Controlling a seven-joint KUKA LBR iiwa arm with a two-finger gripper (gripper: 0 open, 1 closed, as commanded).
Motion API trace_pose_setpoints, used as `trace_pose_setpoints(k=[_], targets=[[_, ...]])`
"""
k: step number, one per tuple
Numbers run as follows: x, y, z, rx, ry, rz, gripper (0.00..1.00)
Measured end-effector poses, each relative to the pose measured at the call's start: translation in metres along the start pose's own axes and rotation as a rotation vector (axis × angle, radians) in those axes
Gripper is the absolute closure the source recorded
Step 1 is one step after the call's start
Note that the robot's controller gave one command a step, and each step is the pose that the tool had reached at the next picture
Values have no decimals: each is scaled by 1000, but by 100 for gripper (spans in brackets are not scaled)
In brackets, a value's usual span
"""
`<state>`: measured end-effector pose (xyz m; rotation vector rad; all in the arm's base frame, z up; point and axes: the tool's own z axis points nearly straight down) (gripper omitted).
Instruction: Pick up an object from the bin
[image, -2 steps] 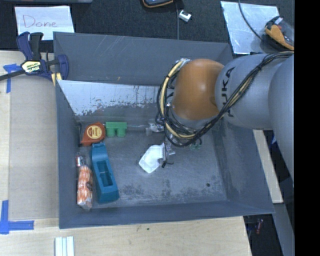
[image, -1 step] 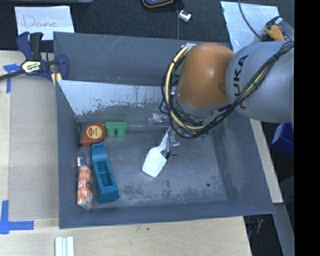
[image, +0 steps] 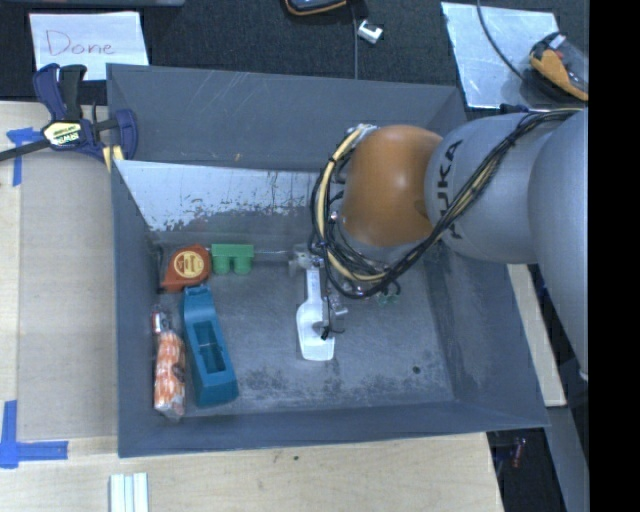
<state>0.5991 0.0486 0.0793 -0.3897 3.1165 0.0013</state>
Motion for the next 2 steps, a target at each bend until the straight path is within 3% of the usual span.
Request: trace_pose_setpoints(k=[1, 2], targets=[[-17, -3, 8, 9, -27, -416, 0], [-1, -1, 0, 0, -2, -14, 100]])
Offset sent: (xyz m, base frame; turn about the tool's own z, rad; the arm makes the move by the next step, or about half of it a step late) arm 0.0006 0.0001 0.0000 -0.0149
